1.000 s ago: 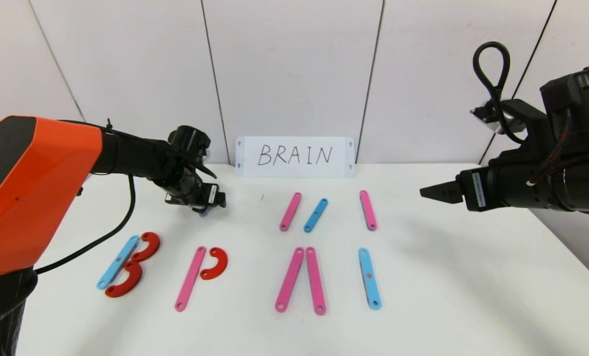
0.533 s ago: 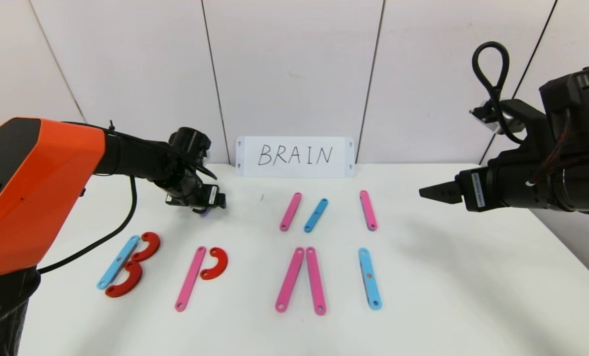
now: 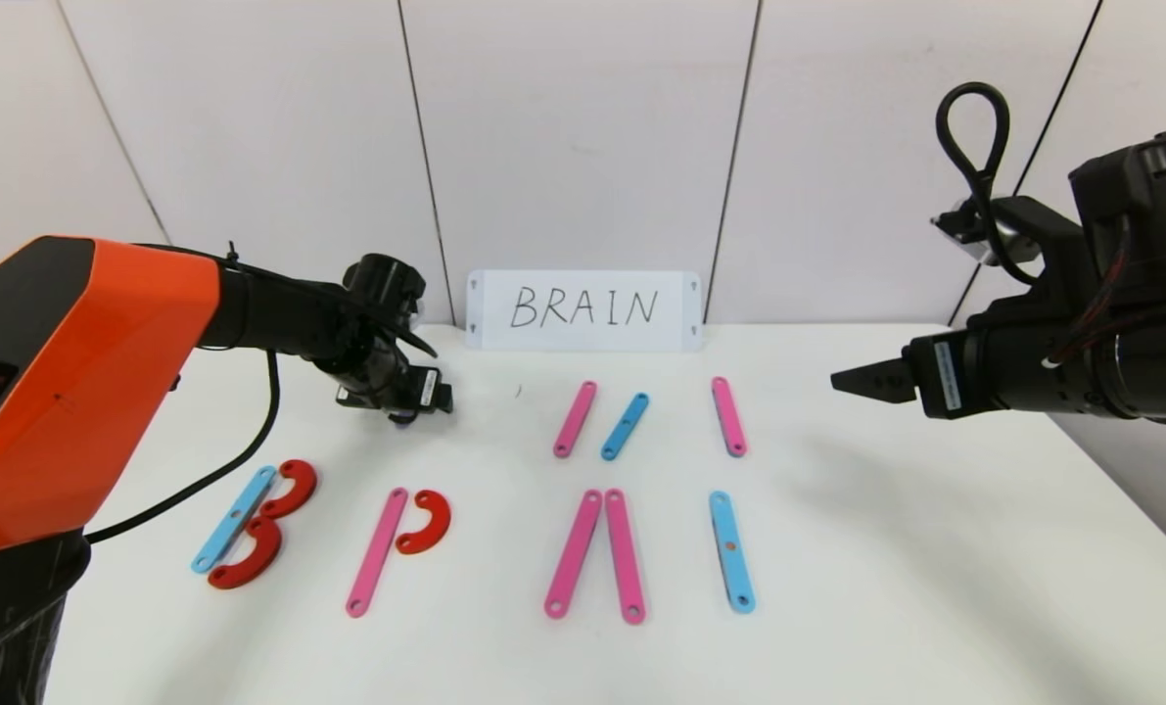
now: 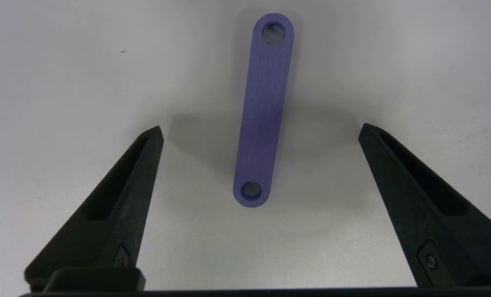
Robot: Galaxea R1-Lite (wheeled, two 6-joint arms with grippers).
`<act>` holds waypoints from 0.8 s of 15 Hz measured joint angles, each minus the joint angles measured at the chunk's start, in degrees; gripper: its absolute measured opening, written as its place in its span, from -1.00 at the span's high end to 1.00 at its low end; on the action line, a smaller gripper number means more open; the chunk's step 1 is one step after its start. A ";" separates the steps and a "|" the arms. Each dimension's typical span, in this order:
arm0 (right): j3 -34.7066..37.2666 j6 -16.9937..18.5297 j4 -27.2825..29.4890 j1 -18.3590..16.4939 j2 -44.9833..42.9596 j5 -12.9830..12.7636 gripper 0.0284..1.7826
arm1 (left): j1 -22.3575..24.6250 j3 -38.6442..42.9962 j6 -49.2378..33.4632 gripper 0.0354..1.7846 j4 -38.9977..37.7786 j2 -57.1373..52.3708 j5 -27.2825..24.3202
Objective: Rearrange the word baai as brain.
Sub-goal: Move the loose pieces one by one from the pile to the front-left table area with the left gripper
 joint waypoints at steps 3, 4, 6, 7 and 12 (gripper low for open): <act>0.00 0.00 -0.02 0.06 -0.16 -0.02 -0.95 | -0.11 -0.07 -0.05 -0.44 -0.10 0.27 0.00; 0.02 0.00 0.00 0.04 -0.18 -0.05 -0.95 | -0.20 -0.07 -0.05 -0.24 -0.10 0.30 0.07; 0.02 0.00 -0.02 0.04 -0.24 -0.09 -0.95 | -0.27 -0.02 -0.05 0.19 -0.05 0.30 -0.01; 0.02 0.02 -0.02 0.00 -0.29 -0.11 -0.95 | -0.24 0.01 -0.07 0.39 -0.02 0.29 -0.04; -0.02 0.07 -0.49 0.04 -0.40 -0.30 -0.95 | -0.27 0.06 -0.22 0.73 0.09 -0.06 -0.04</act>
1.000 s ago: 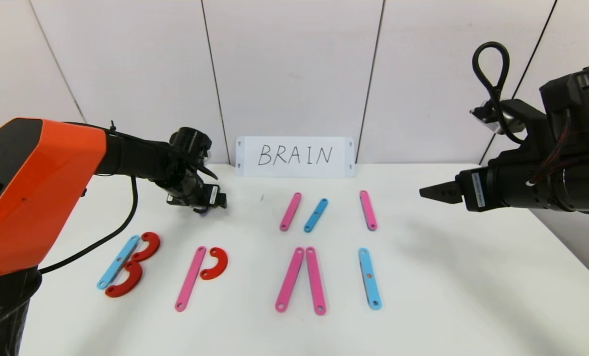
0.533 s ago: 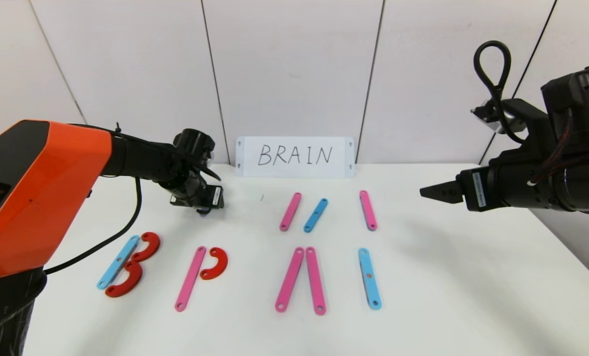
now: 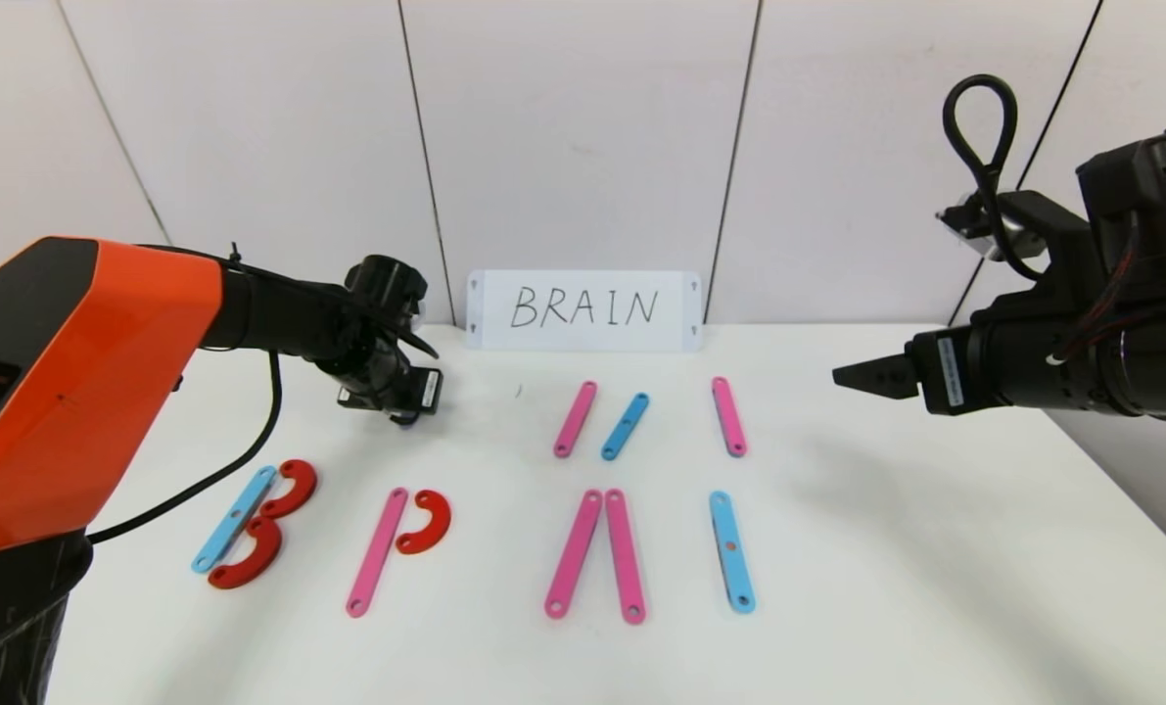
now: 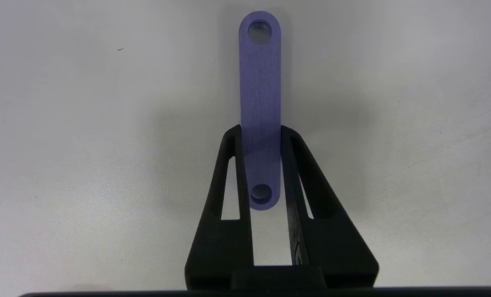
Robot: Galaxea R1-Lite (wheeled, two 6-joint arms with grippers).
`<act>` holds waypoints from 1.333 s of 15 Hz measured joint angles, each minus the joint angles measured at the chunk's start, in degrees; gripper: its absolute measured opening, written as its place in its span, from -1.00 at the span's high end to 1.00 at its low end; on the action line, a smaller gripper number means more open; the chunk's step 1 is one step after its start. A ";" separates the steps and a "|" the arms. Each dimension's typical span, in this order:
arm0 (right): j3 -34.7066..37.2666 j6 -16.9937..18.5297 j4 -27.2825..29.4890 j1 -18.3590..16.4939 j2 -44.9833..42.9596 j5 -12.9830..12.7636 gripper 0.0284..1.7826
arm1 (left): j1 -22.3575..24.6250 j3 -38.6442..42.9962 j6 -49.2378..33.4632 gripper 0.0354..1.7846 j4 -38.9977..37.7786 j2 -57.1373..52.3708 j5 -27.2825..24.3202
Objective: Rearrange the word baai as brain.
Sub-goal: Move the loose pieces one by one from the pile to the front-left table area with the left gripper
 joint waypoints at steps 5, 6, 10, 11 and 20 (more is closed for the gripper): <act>-0.06 0.01 0.02 -0.04 -0.01 0.06 -0.95 | -0.39 -0.09 -1.24 0.73 0.11 -1.43 0.06; -0.06 0.01 0.02 -0.01 -0.06 0.09 -0.95 | -0.72 0.02 -2.12 0.73 0.33 -2.12 0.11; 0.00 0.01 0.05 0.02 -0.17 0.11 -0.95 | -2.13 1.00 -5.95 0.73 2.21 -5.53 0.34; 0.00 0.00 0.05 0.00 -0.20 0.15 -0.95 | -2.38 1.07 -6.41 0.73 3.29 -6.31 0.34; 0.20 -0.05 0.05 0.16 -0.23 0.22 -0.95 | -5.08 1.85 -16.48 0.73 15.27 -12.54 0.48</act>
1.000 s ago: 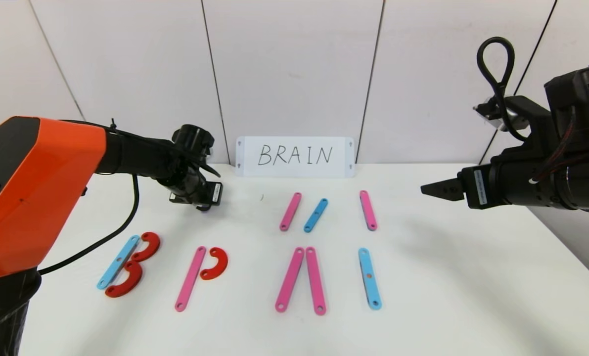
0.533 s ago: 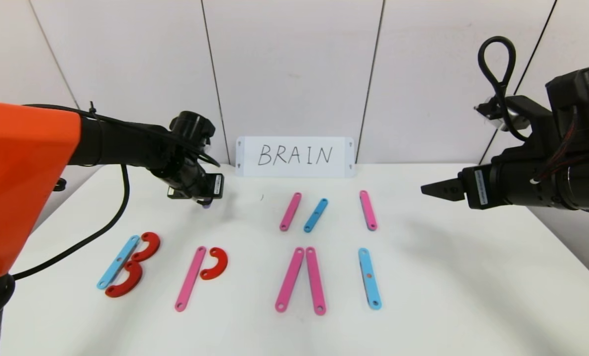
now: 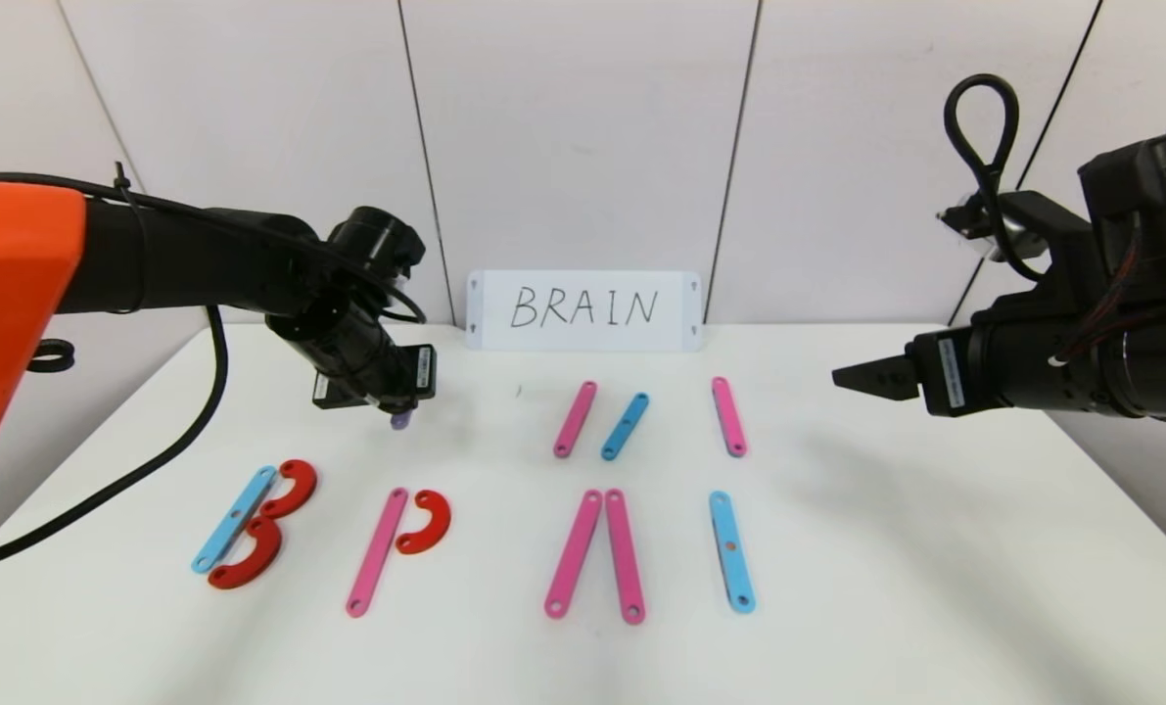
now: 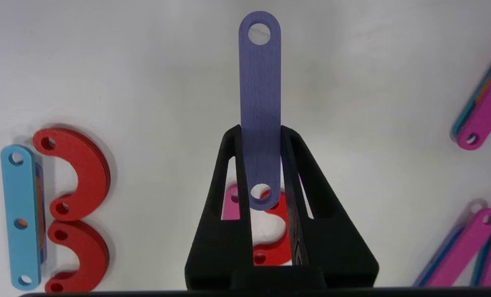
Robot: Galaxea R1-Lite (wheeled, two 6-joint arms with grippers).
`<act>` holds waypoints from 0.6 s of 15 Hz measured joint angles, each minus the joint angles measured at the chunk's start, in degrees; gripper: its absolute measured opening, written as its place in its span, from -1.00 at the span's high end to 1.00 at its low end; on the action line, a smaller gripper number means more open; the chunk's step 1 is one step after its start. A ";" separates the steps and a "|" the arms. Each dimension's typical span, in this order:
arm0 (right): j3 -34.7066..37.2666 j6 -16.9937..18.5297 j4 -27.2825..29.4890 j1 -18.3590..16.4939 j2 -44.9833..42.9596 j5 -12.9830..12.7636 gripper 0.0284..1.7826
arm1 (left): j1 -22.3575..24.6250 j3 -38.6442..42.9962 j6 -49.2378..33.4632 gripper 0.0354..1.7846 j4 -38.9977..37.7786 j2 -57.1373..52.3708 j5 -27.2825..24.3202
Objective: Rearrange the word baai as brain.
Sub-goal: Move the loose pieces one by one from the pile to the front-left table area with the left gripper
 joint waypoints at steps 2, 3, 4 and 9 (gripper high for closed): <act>0.05 -0.02 0.00 0.06 -0.13 0.00 -0.95 | -1.15 0.16 -3.39 0.73 3.54 -1.99 0.05; 0.13 -0.06 0.00 0.28 -0.24 -0.05 -0.95 | -1.84 0.44 -5.07 0.73 5.33 -3.02 0.11; 0.16 -0.09 0.00 0.44 -0.38 -0.02 -0.95 | -2.72 0.93 -6.67 0.73 6.67 -4.02 0.27; 0.57 -0.09 0.00 1.22 -1.21 -0.11 -0.95 | -8.46 5.62 -16.48 0.73 9.56 -8.90 4.94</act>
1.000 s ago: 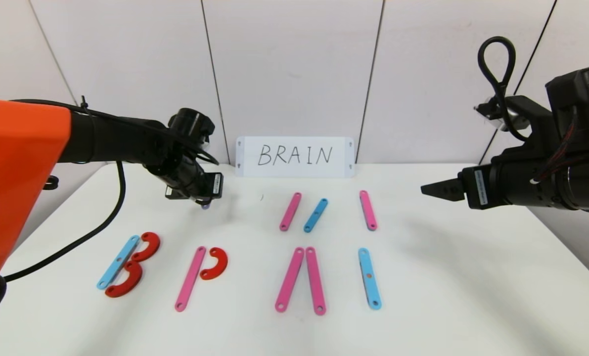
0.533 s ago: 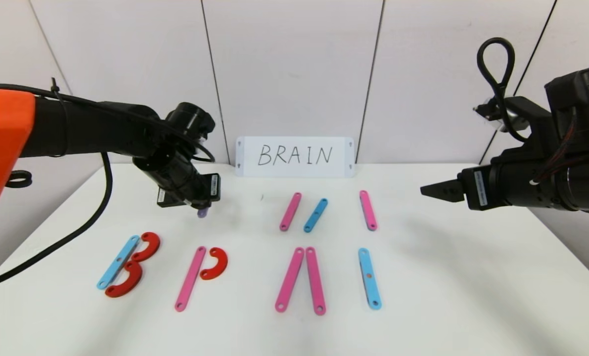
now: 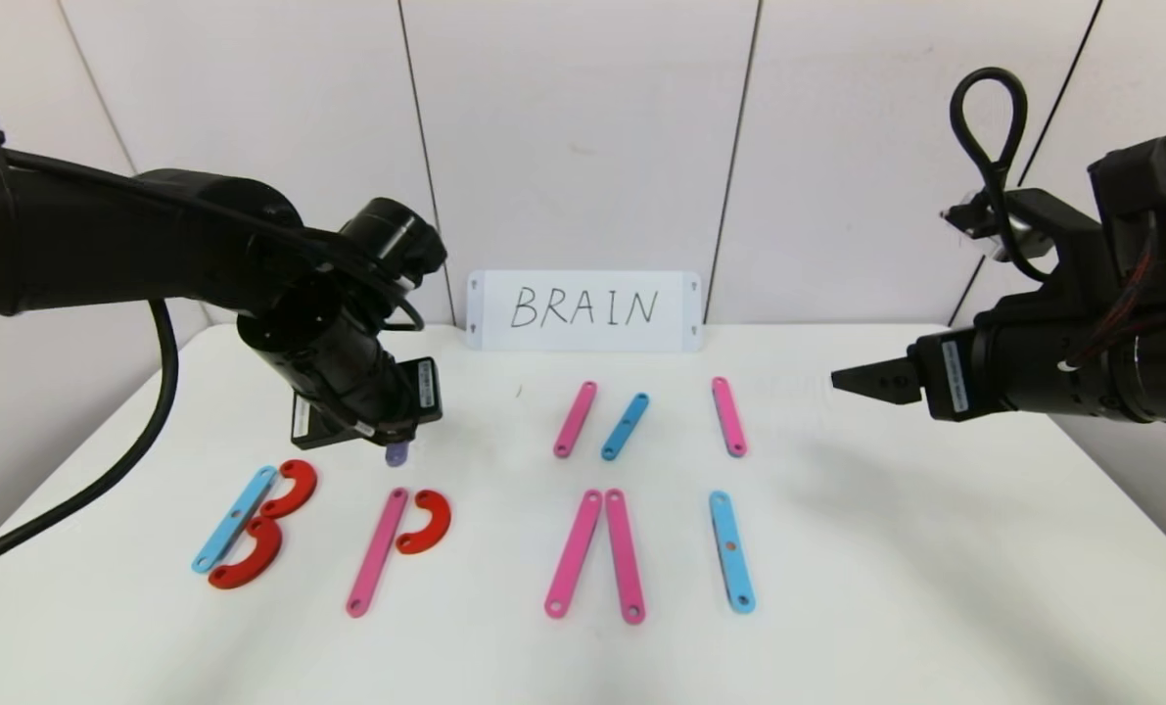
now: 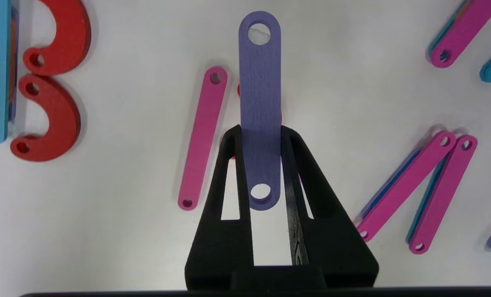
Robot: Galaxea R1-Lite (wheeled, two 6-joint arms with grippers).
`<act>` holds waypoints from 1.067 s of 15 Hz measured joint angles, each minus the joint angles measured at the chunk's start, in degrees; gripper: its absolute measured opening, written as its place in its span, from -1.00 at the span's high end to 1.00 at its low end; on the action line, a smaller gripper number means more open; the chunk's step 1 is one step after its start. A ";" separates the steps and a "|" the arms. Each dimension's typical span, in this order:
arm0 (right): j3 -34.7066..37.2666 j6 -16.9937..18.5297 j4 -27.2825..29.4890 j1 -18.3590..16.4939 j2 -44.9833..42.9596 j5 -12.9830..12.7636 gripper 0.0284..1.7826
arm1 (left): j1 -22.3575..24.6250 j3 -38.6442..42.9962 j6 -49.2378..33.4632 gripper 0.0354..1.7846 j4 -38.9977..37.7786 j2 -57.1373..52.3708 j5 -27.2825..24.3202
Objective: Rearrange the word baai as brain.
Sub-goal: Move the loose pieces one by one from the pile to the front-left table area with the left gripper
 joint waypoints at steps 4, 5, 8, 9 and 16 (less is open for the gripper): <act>0.16 -0.02 0.00 0.51 -0.48 0.00 -0.95 | -3.99 5.24 -7.47 0.73 1.00 -2.07 2.97; 0.28 -0.02 0.00 0.71 -0.59 0.02 -0.95 | -4.57 6.50 -9.37 0.73 1.00 -2.43 3.05; 0.52 -0.28 0.00 1.16 -0.74 0.00 -0.95 | -5.81 9.42 -13.59 0.73 0.95 -3.25 3.11; 0.57 -0.28 -0.02 1.29 -0.74 0.00 -0.95 | -6.28 10.00 -14.88 0.73 0.95 -3.39 3.08; 0.74 -0.28 0.00 1.56 -0.74 0.00 -0.95 | -9.36 14.88 -21.66 0.73 0.56 -3.61 2.69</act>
